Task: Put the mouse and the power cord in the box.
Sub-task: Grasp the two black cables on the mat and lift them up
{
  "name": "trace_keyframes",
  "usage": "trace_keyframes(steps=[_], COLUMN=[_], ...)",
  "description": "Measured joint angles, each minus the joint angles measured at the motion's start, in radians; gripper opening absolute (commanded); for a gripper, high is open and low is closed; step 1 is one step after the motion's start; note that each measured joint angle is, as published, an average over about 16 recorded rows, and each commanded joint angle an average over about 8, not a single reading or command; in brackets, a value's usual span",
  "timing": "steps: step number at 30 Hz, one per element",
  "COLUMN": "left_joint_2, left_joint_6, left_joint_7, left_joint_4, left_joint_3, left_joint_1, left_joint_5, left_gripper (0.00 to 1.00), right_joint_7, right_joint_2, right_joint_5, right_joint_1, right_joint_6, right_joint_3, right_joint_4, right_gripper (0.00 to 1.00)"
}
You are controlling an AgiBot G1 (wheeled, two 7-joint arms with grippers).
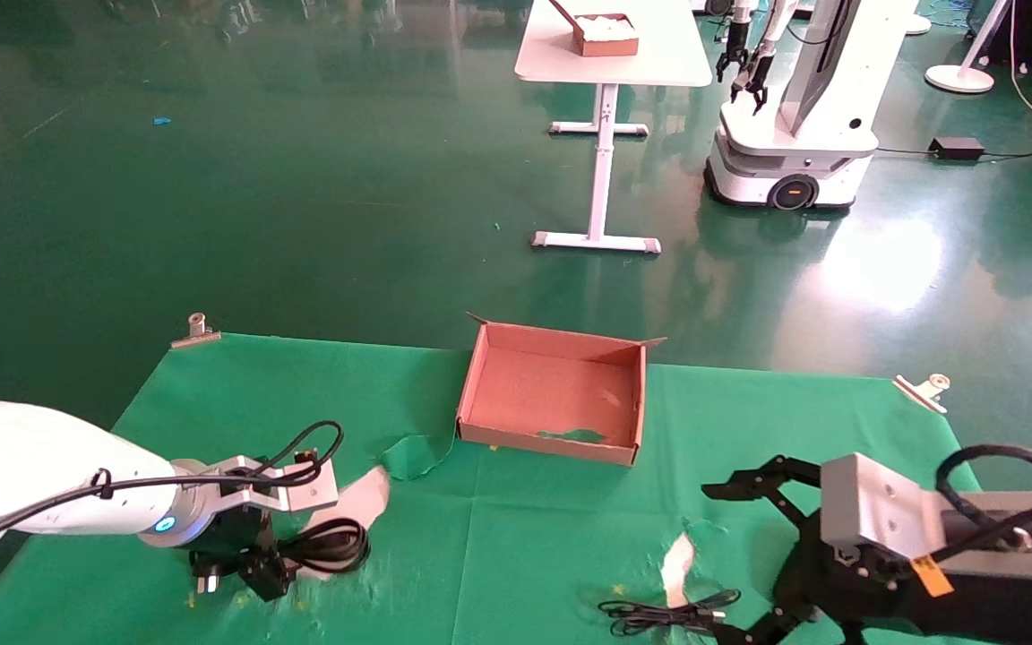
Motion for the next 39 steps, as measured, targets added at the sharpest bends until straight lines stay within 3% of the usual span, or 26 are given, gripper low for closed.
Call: trace_keyframes(steps=[5,11,21,31,33,39], left_joint_2=[0.011,0.018,0.024,0.026,0.026,0.027], left_joint_6=[-0.015,-0.022,-0.027,-0.029,-0.029,-0.030], left_joint_7=[0.007,0.019,0.032,0.037,0.038,0.039], left_joint_4=[0.032,0.056,0.075,0.083,0.084,0.087], left_joint_3=[0.000,0.000,-0.001,-0.001,-0.001,-0.002], left_joint_1=[-0.008,-0.015,-0.020,-0.023,-0.023,-0.023], left_joint_5=[0.003,0.002,-0.002,-0.004,-0.004,-0.004], left_gripper=[1.00,1.00,1.00,1.00,0.80,0.05], right_joint_7=[-0.023,-0.088,-0.192,-0.209,-0.209,-0.209], right_joint_2=[-0.013,-0.073,-0.289,-0.462,-0.479,-0.502], right_joint_5=[-0.062,-0.227,-0.545,-0.678,-0.689,-0.702], right_joint_1=[0.008,0.036,0.117,0.171,0.176,0.182], right_joint_6=[0.010,0.044,0.131,0.186,0.192,0.202], right_joint_3=[-0.023,-0.085,-0.227,-0.302,-0.308,-0.315], right_joint_4=[0.007,-0.003,-0.159,-0.367,-0.393,-0.433], right_gripper=[1.00,1.00,1.00,1.00,0.97,0.24])
